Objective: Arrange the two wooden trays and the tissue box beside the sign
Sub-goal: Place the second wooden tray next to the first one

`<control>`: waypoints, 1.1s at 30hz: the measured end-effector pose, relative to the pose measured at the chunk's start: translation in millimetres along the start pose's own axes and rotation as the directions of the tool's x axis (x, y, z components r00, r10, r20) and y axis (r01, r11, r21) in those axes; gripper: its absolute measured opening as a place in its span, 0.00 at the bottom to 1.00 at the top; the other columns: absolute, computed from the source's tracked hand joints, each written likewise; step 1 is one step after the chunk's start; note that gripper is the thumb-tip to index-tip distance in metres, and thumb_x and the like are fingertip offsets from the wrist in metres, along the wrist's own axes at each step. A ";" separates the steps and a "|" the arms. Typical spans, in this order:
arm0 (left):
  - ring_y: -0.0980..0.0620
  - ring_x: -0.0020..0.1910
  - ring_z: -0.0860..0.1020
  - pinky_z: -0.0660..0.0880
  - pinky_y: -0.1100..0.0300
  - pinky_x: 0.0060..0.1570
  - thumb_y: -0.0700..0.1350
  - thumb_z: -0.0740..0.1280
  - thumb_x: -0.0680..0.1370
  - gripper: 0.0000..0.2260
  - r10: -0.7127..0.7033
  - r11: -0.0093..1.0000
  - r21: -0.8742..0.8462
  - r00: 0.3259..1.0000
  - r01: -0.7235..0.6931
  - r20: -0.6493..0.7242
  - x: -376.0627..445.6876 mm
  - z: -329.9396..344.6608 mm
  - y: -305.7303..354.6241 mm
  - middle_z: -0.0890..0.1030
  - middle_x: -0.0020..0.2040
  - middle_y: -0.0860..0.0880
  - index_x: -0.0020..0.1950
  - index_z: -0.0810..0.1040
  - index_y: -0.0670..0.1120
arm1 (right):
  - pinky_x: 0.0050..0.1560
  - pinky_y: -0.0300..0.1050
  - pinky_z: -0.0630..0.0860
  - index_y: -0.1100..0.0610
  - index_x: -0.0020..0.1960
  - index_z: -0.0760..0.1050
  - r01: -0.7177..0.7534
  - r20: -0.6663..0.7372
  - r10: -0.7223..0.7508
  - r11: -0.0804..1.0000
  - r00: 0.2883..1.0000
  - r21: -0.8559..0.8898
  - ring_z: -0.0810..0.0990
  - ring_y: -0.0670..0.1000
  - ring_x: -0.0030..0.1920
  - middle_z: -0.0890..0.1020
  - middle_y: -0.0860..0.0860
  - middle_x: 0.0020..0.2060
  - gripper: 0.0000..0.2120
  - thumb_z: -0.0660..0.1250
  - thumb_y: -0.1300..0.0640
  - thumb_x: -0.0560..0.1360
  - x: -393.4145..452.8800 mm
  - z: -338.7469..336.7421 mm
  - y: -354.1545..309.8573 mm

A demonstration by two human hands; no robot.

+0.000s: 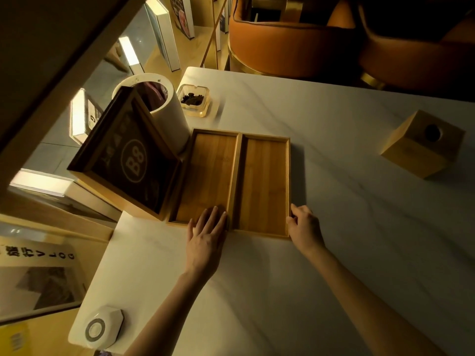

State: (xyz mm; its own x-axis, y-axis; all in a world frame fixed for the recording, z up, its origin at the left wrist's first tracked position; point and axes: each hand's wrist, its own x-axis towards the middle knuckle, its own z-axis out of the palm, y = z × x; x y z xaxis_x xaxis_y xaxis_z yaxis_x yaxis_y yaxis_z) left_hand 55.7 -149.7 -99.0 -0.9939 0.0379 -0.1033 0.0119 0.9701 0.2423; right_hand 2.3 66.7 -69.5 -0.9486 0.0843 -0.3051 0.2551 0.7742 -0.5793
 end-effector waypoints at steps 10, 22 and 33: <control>0.41 0.69 0.68 0.61 0.42 0.65 0.57 0.38 0.78 0.27 -0.013 1.000 0.026 0.998 0.012 0.063 -0.9 -2.7 0.4 0.72 0.68 0.46 0.68 0.67 0.50 | 0.56 0.43 0.73 0.64 0.67 0.63 0.014 0.011 -0.014 1.000 1.000 -0.013 0.74 0.58 0.59 0.71 0.61 0.62 0.19 0.57 0.64 0.77 -0.2 -1.3 0.1; 0.41 0.67 0.70 0.66 0.40 0.63 0.57 0.40 0.78 0.27 -0.026 0.999 -0.028 0.997 0.028 0.075 1.1 -8.9 5.9 0.75 0.66 0.46 0.65 0.71 0.49 | 0.57 0.43 0.73 0.64 0.68 0.62 0.030 0.036 -0.027 0.997 0.999 -0.068 0.74 0.57 0.60 0.71 0.61 0.63 0.19 0.57 0.63 0.78 3.8 -3.4 0.6; 0.49 0.76 0.51 0.49 0.47 0.74 0.54 0.53 0.78 0.21 -0.049 0.993 -0.101 0.990 0.062 0.131 6.1 -18.9 10.4 0.58 0.76 0.51 0.71 0.59 0.53 | 0.53 0.45 0.74 0.59 0.57 0.70 0.279 0.034 -0.301 0.832 0.953 -0.479 0.75 0.54 0.54 0.77 0.56 0.54 0.12 0.59 0.55 0.77 -3.3 -16.8 -12.3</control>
State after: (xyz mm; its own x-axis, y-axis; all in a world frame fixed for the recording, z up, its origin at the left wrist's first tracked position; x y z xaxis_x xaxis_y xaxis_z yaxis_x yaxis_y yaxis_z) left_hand 47.7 -143.8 -78.9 -0.9704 0.0217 -0.2404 -0.0611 0.9414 0.3316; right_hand -0.8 67.4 -48.6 -0.9745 -0.1736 -0.1420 -0.1427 0.9683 -0.2048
